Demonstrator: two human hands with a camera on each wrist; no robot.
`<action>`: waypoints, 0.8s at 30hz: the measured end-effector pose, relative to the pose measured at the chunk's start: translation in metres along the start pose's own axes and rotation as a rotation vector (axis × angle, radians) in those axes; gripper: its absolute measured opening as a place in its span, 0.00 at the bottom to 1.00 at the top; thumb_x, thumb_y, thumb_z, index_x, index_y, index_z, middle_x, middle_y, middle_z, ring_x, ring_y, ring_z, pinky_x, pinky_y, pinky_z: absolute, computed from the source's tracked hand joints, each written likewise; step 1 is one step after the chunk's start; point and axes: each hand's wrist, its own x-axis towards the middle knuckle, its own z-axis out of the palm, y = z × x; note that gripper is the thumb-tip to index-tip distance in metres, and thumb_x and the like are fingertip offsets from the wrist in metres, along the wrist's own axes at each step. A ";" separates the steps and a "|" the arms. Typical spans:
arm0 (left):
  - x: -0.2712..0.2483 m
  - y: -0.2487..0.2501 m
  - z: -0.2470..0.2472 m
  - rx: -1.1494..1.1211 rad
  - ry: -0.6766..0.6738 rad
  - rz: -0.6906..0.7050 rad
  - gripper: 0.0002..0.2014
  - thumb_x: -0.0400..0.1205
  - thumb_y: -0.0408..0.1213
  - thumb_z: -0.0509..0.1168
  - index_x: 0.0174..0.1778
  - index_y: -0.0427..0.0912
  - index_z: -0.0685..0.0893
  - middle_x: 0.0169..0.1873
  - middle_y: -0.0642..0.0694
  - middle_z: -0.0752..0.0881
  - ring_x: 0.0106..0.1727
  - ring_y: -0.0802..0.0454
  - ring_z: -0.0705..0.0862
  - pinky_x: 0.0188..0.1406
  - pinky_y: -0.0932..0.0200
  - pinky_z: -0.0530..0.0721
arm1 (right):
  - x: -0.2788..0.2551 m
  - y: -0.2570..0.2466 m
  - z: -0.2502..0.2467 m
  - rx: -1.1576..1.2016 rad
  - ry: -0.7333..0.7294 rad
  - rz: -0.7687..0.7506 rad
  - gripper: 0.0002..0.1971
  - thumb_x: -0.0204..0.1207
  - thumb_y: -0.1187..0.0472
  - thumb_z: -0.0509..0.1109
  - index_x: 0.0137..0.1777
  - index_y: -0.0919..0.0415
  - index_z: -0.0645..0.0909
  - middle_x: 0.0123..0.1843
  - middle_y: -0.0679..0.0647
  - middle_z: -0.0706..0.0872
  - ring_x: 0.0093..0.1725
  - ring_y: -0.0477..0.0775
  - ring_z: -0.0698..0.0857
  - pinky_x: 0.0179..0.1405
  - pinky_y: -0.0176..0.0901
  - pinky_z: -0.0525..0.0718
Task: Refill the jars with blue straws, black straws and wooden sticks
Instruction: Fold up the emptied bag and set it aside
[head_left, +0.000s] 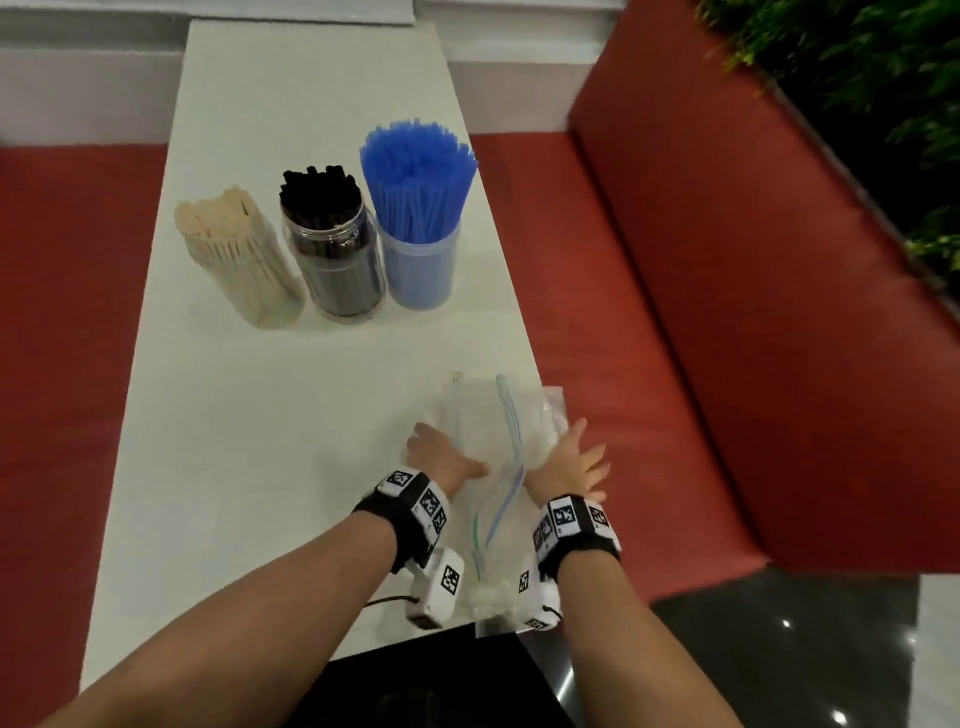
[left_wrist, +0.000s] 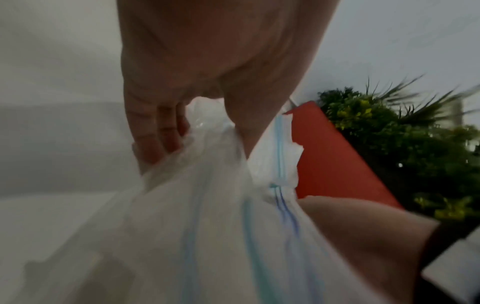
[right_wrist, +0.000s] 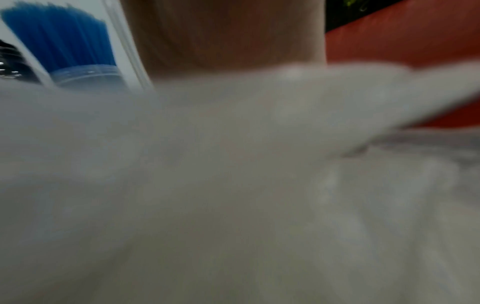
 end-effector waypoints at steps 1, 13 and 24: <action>0.004 -0.002 0.003 -0.023 -0.012 0.013 0.47 0.72 0.47 0.83 0.77 0.29 0.65 0.72 0.32 0.77 0.73 0.35 0.79 0.68 0.50 0.80 | 0.005 0.004 0.002 0.017 -0.013 0.021 0.60 0.71 0.48 0.83 0.89 0.48 0.40 0.89 0.66 0.49 0.86 0.72 0.54 0.81 0.71 0.59; 0.025 -0.010 -0.086 -0.733 -0.328 0.335 0.16 0.82 0.23 0.71 0.65 0.33 0.85 0.53 0.41 0.92 0.56 0.41 0.89 0.56 0.49 0.89 | 0.017 -0.029 -0.054 0.860 -0.538 -0.464 0.30 0.66 0.70 0.84 0.67 0.57 0.76 0.60 0.62 0.90 0.55 0.57 0.92 0.45 0.49 0.90; -0.065 -0.055 -0.239 -1.092 -0.136 0.466 0.09 0.62 0.24 0.70 0.19 0.40 0.84 0.38 0.40 0.92 0.39 0.45 0.90 0.36 0.61 0.88 | -0.068 -0.153 -0.053 0.723 -0.889 -0.896 0.08 0.69 0.77 0.72 0.46 0.76 0.88 0.54 0.65 0.92 0.50 0.61 0.92 0.50 0.50 0.89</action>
